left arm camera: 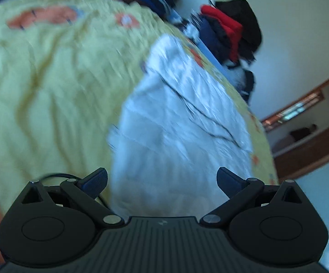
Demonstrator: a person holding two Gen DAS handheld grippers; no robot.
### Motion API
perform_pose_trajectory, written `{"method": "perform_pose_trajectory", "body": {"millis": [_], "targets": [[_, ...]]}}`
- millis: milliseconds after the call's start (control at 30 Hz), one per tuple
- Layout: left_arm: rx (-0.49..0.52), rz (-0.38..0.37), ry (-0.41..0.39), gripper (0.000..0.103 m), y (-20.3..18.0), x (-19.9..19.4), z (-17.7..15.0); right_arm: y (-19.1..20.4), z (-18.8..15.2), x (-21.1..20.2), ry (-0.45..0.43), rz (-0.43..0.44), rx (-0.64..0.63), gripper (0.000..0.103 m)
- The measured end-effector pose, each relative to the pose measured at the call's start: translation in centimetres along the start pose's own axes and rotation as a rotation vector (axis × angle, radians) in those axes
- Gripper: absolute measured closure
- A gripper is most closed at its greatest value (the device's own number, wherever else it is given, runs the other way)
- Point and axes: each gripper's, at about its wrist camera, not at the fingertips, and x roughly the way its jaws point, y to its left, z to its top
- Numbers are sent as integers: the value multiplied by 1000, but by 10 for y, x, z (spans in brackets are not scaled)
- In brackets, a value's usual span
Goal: Fold small clothes
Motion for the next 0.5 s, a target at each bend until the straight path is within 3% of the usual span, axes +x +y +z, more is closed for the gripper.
{"method": "perform_pose_trajectory", "body": {"millis": [233, 400, 500], "targets": [[-50, 31, 50, 0, 8, 54, -10, 2, -1, 0, 3, 0, -9, 7], [-94, -17, 70, 0, 16, 62, -13, 2, -2, 1, -3, 2, -6, 6], [-44, -24, 77, 0, 9, 62, -21, 3, 0, 3, 7, 3, 12, 9]]}}
